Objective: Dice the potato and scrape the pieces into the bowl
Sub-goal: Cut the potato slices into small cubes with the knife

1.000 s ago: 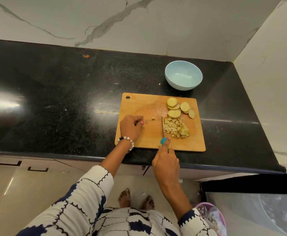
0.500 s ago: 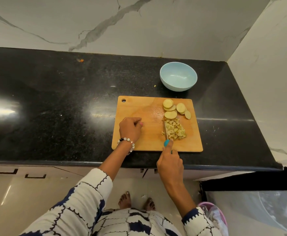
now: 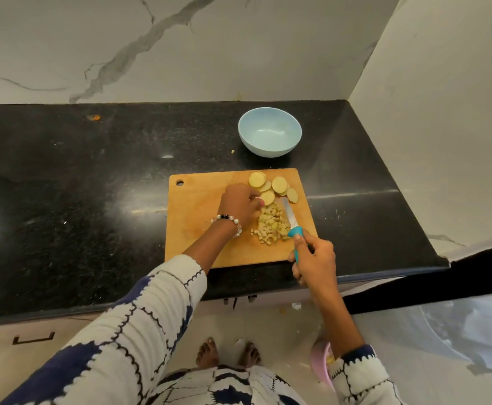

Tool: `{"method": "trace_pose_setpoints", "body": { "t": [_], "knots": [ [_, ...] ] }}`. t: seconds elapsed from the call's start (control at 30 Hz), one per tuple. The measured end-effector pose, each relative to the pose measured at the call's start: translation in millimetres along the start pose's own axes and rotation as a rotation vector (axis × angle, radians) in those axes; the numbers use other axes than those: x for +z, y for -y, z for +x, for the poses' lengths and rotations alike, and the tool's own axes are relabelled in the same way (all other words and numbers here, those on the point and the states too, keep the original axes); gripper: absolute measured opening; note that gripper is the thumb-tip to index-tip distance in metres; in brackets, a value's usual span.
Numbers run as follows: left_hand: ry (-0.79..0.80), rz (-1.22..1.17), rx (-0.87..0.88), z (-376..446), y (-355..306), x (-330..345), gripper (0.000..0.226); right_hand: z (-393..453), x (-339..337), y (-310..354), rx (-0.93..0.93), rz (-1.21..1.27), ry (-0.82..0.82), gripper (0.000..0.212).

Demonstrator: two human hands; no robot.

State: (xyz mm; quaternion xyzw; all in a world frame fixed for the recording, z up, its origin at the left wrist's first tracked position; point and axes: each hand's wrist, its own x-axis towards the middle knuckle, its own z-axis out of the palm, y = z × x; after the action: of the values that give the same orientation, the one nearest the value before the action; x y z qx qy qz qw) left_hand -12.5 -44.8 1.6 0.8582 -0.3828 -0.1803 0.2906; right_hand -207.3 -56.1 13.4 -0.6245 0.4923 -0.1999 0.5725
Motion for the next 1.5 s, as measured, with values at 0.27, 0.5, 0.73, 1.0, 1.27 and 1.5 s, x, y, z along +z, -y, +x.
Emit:
{"method": "trace_pose_setpoints", "body": {
  "t": [0.27, 0.5, 0.73, 1.0, 1.27, 1.5],
  "knots": [
    [0.029, 0.342, 0.077, 12, -13, 8, 0.039, 12, -4, -1, 0.030, 0.046, -0.046, 0.034],
    [0.012, 0.277, 0.099, 12, -7, 9, 0.044, 20, -1, -1, 0.014, 0.035, -0.032, 0.038],
    [-0.058, -0.051, -0.068, 5, -2, 5, 0.050, 23, -4, 1, -0.016, 0.039, -0.003, 0.038],
    [-0.139, -0.743, -0.437, -17, 9, -10, 0.032, 21, -4, 2, -0.047, 0.013, 0.045, 0.039],
    [-0.167, -0.602, -0.463, -42, 41, -16, 0.034, 7, 23, 3, -0.116, -0.074, 0.148, 0.026],
    [-0.367, -0.365, -0.505, -48, 49, -15, 0.020, -6, 62, 5, -0.223, -0.258, 0.140, 0.020]
  ]
}}
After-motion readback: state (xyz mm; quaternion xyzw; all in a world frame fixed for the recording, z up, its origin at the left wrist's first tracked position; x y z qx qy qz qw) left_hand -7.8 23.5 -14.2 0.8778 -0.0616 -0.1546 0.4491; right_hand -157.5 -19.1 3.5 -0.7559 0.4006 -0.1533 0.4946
